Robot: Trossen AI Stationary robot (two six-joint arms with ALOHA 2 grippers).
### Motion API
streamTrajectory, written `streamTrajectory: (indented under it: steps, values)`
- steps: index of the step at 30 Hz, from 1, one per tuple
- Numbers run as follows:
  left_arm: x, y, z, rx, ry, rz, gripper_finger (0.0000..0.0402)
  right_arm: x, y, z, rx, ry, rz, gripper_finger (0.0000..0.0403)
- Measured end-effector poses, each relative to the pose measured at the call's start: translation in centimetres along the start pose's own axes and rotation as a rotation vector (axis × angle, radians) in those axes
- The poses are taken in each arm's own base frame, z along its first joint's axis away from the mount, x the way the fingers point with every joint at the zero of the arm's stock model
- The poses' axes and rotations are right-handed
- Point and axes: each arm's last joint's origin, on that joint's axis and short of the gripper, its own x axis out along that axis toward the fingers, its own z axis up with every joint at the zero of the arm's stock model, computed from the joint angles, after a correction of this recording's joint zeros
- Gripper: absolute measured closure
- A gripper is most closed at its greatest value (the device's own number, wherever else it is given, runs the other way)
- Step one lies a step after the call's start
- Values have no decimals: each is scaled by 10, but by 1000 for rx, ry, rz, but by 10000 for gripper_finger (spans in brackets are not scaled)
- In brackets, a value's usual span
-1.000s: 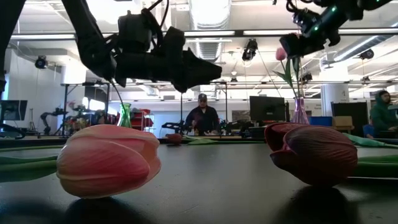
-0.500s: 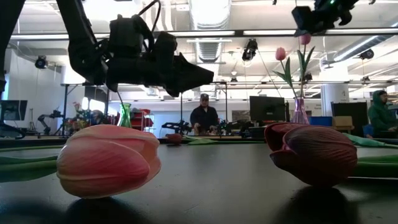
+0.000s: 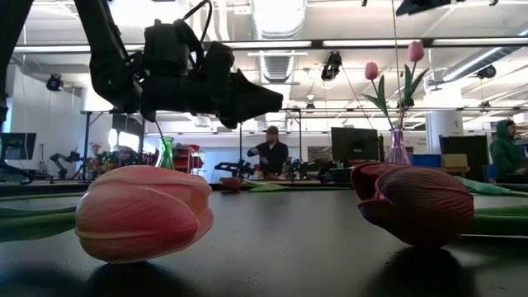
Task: Sort flowers into vase by color
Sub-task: Put the red flower into the green vase
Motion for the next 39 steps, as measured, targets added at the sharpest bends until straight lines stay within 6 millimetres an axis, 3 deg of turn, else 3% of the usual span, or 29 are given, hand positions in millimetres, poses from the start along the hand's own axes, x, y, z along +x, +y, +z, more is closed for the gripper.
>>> streamTrajectory:
  steps: [7, 17, 22, 31, 39]
  values:
    - [0, 0, 0, -9, 0, 0, 264, -8, -4, 27, -12, -39, 188, 221]
    - [0, 0, 0, -8, 0, 0, 264, 13, 37, 32, -128, 31, 355, 357]
    - [0, 0, 0, -1, 1, 0, 264, 12, 49, 32, -142, 35, 414, 390]
    - [-2, 0, -4, -3, 27, 1, 264, -2, 92, 13, -144, 149, 612, 391]
    - [-5, -1, -8, -5, 42, 0, 264, -27, 150, -30, -123, 302, 784, 390]
